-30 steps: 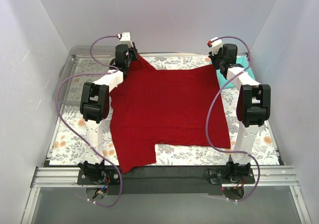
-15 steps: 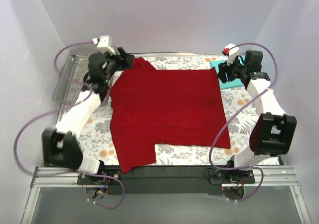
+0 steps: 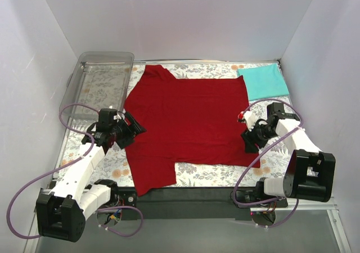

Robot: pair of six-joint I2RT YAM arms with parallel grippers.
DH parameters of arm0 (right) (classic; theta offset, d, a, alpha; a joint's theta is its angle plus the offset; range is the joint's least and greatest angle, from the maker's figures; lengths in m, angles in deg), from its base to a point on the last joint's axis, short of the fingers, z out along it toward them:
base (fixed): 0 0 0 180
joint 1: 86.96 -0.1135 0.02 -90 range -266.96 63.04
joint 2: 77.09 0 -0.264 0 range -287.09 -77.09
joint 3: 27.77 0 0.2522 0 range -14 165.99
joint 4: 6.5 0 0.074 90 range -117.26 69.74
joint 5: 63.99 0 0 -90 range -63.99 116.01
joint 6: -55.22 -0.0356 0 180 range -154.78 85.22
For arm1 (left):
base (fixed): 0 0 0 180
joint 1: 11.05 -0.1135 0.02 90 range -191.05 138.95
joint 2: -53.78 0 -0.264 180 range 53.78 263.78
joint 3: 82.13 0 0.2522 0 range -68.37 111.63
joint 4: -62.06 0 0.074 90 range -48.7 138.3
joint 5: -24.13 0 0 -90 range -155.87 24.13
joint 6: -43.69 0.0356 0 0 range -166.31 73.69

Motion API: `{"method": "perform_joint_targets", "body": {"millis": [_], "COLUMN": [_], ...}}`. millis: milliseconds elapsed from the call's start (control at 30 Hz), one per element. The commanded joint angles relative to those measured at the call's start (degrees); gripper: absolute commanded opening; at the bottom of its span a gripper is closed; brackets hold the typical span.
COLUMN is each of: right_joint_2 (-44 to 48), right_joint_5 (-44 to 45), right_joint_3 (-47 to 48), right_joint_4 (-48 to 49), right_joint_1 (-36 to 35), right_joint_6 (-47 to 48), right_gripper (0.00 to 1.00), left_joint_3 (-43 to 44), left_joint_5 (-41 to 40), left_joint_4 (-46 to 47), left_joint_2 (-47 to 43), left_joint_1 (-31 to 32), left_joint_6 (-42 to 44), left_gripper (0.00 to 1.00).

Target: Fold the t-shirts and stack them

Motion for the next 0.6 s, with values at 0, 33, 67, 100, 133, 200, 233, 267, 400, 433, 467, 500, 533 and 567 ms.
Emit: {"method": "perform_joint_targets", "body": {"millis": [0, 33, 67, 100, 133, 200, 233, 267, 400, 433, 467, 500, 533, 567], "right_joint_2": [3.8, 4.4, 4.7, 5.0, 4.7, 3.8, 3.2, 2.5, 2.0, 2.2, 2.2, 2.1, 1.7, 1.4], "right_joint_5": [1.3, 1.3, 1.2, 0.9, 0.8, 1.0, 0.9, 0.6, 0.0, -0.1, -0.4, -0.4, -0.4, -0.2], "right_joint_3": [-3.9, -4.0, -4.3, -4.4, -4.5, -4.7, -5.0, -5.1, -5.8, -6.4, -6.7, -7.0, -7.5, -7.7], "right_joint_4": [-3.9, -4.2, -4.3, -4.3, -4.3, -4.2, -4.2, -4.2, -4.4, -4.8, -4.9, -4.9, -5.1, -5.3], "right_joint_1": [0.3, 0.3, 0.3, 0.3, 0.3, 0.3, 0.3, 0.3, 0.3, 0.3, 0.3, 0.3, 0.3, 0.3], "right_joint_6": [8.8, 9.1, 9.8, 10.3, 10.4, 10.5, 10.7, 11.0, 11.9, 13.3, 14.0, 14.6, 16.0, 16.5], "right_gripper": [0.56, 0.56, 0.56, 0.56, 0.56, 0.56, 0.56, 0.55, 0.54, 0.55, 0.55, 0.54, 0.54, 0.54], "left_joint_3": [2.9, 2.9, 2.3, 0.7, -0.6, -1.5, -1.6, -1.6, -0.7, -0.1, 0.1, 0.3, 0.1, -0.1], "left_joint_5": [-1.2, -1.4, -0.5, 0.2, 0.8, -0.8, -3.0, -4.7, -7.0, -7.8, -9.1, -9.3, -9.6, -9.5], "left_joint_4": [-11.6, -12.8, -14.9, -15.9, -17.0, -19.7, -21.5, -22.3, -23.4, -23.8, -24.7, -25.2, -25.3, -25.5], "left_joint_2": [1.0, 0.9, 0.4, -0.1, -0.9, -0.9, -0.5, 0.0, 1.7, 2.0, 2.6, 2.8, 2.9, 3.1], "left_joint_1": [-0.2, -0.2, -0.2, -0.2, -0.2, -0.2, -0.2, -0.2, -0.2, -0.2, -0.2, -0.2, -0.2, -0.2], "left_joint_6": [-5.2, -7.1, -8.0, -8.9, -10.4, -11.4, -11.9, -11.7, -10.4, -10.3, -10.0, -9.9, -9.9, -10.2], "left_gripper": [0.70, 0.70, 0.70, 0.70, 0.69, 0.68, 0.68, 0.68, 0.68, 0.68, 0.68, 0.68, 0.68, 0.68]}}
